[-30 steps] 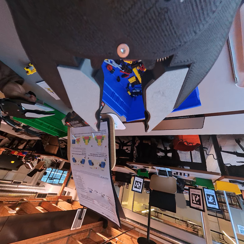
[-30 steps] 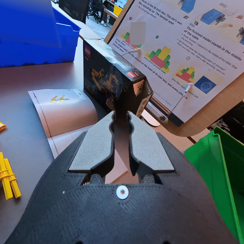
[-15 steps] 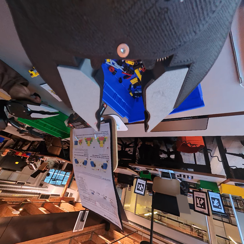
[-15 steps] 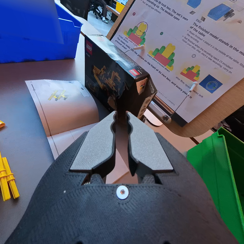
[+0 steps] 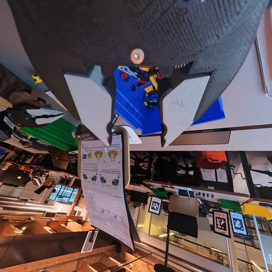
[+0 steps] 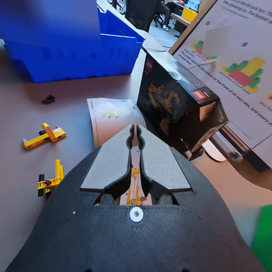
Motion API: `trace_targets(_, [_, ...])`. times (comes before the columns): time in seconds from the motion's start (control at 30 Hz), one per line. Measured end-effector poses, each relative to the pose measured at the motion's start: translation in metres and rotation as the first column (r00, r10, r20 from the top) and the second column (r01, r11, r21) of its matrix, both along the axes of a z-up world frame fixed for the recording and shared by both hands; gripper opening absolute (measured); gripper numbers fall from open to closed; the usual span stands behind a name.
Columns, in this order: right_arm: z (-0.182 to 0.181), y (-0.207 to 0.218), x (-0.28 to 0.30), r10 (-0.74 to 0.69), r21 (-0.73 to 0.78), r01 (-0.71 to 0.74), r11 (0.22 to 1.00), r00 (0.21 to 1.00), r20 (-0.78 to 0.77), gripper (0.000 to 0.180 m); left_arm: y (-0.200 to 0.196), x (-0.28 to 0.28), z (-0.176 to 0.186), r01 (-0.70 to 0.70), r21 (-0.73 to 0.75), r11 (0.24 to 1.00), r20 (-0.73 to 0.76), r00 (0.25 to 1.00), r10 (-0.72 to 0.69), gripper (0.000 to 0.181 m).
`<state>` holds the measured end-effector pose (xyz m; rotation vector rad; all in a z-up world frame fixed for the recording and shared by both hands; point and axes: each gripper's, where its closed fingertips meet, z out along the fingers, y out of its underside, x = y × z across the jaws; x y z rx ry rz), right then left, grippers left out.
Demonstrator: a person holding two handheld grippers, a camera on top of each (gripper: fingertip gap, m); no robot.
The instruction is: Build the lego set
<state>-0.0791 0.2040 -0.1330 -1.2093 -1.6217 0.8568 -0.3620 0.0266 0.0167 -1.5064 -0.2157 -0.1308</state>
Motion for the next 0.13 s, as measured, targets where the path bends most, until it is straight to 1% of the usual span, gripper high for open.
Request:
trace_targets(0.03, [-0.0016, 0.0004, -0.0006, -0.005, 0.019, 0.005, 1.000, 1.000, 0.005, 0.000, -0.0003, -0.0002, 0.0002, 0.000, 0.001, 1.000, 0.001, 1.000, 0.000, 0.064])
trace_targets(0.13, [-0.0044, 0.0038, 0.0000, -0.025, 0.055, 0.024, 0.998, 1.000, 0.017, 0.000, -0.0006, -0.0001, 0.0003, -0.001, 0.001, 1.000, -0.001, 1.000, 0.001, 0.064])
